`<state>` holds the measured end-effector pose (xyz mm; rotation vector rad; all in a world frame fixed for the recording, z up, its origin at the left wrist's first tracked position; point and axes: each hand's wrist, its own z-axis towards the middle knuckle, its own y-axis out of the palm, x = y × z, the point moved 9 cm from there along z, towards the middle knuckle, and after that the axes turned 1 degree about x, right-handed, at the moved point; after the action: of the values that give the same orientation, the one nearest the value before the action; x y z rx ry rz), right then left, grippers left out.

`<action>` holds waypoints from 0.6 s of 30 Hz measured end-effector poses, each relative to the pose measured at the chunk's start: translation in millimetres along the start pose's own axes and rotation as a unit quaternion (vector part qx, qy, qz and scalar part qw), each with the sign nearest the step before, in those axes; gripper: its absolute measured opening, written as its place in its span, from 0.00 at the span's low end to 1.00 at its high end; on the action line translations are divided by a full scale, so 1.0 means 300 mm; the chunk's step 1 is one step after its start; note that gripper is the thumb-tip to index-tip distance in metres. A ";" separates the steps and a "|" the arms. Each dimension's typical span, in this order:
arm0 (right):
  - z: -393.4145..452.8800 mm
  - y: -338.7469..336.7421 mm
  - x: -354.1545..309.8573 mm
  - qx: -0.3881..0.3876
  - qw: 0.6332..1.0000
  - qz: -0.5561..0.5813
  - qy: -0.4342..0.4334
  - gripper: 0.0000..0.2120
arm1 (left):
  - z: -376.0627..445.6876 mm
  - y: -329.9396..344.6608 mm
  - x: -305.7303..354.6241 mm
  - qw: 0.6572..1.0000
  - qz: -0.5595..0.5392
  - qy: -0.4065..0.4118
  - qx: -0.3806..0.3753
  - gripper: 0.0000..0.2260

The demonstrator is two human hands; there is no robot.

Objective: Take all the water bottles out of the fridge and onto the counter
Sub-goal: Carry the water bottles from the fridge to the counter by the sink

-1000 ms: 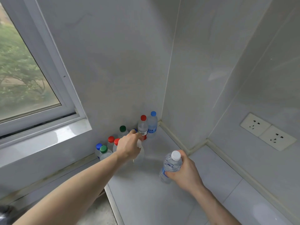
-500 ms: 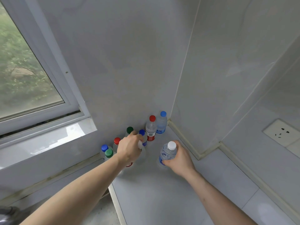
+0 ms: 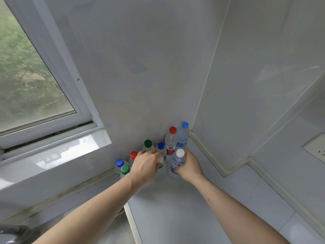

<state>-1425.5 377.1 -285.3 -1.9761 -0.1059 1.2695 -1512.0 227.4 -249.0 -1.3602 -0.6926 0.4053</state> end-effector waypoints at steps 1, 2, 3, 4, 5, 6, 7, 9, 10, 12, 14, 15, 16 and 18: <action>0.009 0.010 -0.006 0.000 1.000 -0.003 -0.002 0.21 | -0.001 0.001 -0.004 1.000 0.000 -0.004 -0.001 0.14; 0.018 0.019 -0.011 0.000 1.000 -0.007 -0.003 0.20 | -0.001 0.002 -0.007 1.000 -0.001 -0.010 -0.002 0.13; 0.026 0.025 -0.017 -0.001 1.000 -0.013 -0.003 0.19 | 0.000 0.001 -0.008 1.000 -0.001 -0.016 0.000 0.12; 0.036 0.033 -0.023 -0.002 1.000 -0.017 -0.004 0.19 | 0.002 0.000 -0.009 1.000 -0.002 -0.021 0.001 0.11; 0.044 0.042 -0.030 -0.005 1.000 -0.022 -0.006 0.19 | 0.005 0.001 -0.013 1.000 -0.005 -0.026 0.002 0.09; 0.051 0.049 -0.035 -0.010 1.000 -0.026 -0.007 0.19 | 0.007 -0.001 -0.014 1.000 -0.010 -0.029 0.005 0.08; 0.057 0.056 -0.039 -0.015 0.999 -0.032 -0.007 0.20 | 0.010 0.000 -0.014 0.999 -0.013 -0.030 0.006 0.07; 0.070 0.068 -0.040 -0.019 0.999 -0.045 -0.007 0.21 | 0.013 0.006 -0.015 0.999 -0.021 -0.030 0.001 0.06; 0.076 0.072 -0.037 -0.016 0.999 -0.045 -0.007 0.21 | 0.012 0.011 -0.016 0.999 -0.022 -0.029 0.000 0.06; 0.085 0.079 -0.036 -0.008 0.999 -0.034 -0.009 0.19 | 0.005 0.016 -0.019 0.999 -0.018 -0.026 0.003 0.07; 0.088 0.088 -0.037 -0.003 1.000 -0.023 -0.013 0.17 | -0.006 0.018 -0.028 1.000 -0.014 -0.024 0.008 0.09; 0.086 0.092 -0.036 -0.004 1.000 -0.018 -0.016 0.17 | -0.012 0.020 -0.031 1.000 -0.014 -0.021 0.010 0.09; 0.085 0.097 -0.033 -0.005 1.000 -0.009 -0.019 0.16 | -0.016 0.021 -0.032 1.000 -0.013 -0.017 0.011 0.09; 0.076 0.097 -0.023 -0.015 1.000 0.015 -0.018 0.17 | -0.026 0.021 -0.027 1.000 -0.013 -0.009 0.012 0.11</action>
<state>-1456.7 366.4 -303.7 -1.9875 -0.1135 1.3295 -1512.0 217.4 -257.4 -1.3245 -0.7181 0.4052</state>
